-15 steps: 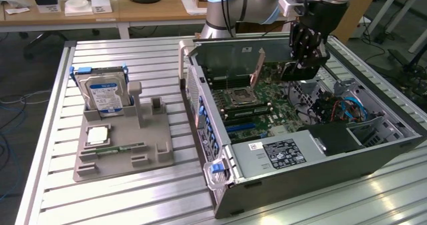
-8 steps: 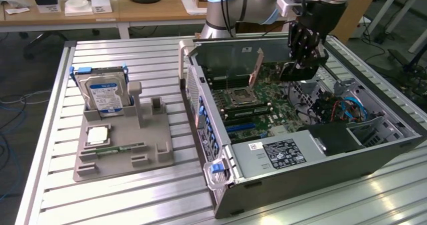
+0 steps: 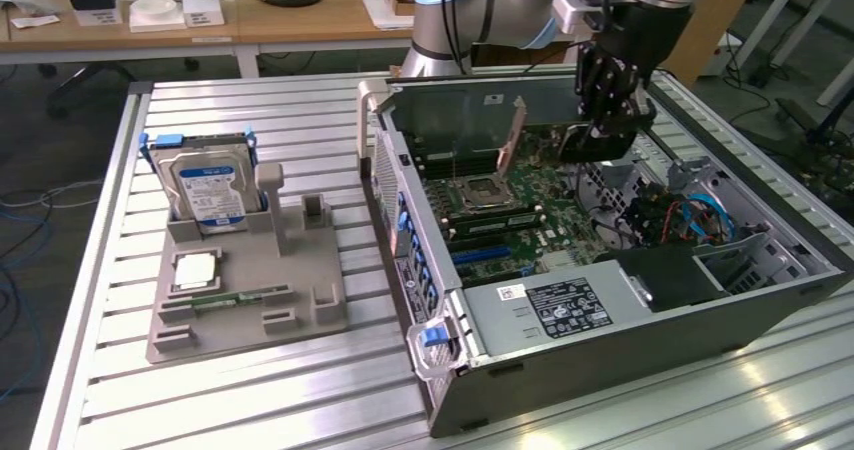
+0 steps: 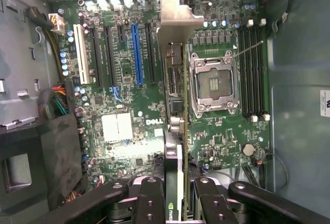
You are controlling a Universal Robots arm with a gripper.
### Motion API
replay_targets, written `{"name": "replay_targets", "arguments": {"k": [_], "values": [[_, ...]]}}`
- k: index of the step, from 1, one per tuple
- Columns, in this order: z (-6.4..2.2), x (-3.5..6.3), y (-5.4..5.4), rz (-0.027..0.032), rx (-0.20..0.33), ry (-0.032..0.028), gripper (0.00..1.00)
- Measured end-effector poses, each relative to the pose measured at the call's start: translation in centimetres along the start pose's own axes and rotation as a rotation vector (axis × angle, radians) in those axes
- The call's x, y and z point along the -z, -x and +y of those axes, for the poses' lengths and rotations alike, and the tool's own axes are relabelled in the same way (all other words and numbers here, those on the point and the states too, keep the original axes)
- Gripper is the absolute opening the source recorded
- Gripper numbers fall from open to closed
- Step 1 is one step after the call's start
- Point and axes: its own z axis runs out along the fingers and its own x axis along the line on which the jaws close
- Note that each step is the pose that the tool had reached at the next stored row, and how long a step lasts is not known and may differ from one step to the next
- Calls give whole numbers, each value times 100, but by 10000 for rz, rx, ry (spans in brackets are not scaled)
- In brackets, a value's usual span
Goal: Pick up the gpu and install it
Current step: 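Insert the gpu into the slot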
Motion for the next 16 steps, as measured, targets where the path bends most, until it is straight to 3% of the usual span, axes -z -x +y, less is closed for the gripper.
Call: {"name": "replay_targets", "arguments": {"k": [6, 16], "values": [[81, -2, -11, 2, 0, 0, 27], [74, -3, -113, 5, 68, 3, 27]]}}
